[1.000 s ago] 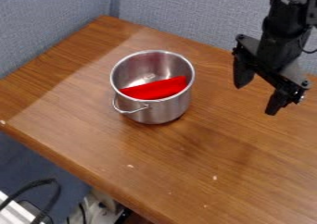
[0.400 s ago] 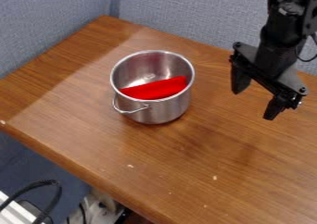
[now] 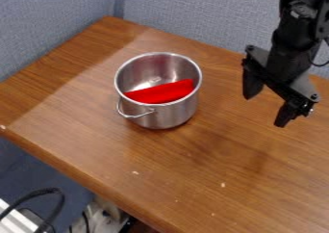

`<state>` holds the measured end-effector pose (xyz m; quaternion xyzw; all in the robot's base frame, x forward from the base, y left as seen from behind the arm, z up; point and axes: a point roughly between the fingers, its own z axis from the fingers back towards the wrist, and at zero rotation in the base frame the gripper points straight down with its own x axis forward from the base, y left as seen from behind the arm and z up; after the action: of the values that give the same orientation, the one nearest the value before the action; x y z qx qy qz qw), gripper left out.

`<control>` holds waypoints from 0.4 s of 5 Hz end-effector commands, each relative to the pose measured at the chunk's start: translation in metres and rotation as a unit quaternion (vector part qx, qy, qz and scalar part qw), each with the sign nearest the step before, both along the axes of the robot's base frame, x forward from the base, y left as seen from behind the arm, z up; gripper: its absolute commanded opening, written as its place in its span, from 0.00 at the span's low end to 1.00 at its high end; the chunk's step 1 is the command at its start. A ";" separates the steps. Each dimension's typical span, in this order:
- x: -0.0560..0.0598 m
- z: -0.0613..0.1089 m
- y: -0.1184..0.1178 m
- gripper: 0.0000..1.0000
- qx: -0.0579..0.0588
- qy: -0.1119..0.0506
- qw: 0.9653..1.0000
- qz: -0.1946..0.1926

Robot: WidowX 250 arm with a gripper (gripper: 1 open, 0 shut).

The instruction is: Put the red object in the metal pot

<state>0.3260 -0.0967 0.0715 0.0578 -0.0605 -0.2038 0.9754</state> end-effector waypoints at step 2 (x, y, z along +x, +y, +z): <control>0.018 0.011 0.014 1.00 -0.010 -0.021 0.997 0.079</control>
<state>0.3361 -0.0818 0.0673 0.0576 -0.0538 -0.1260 0.9889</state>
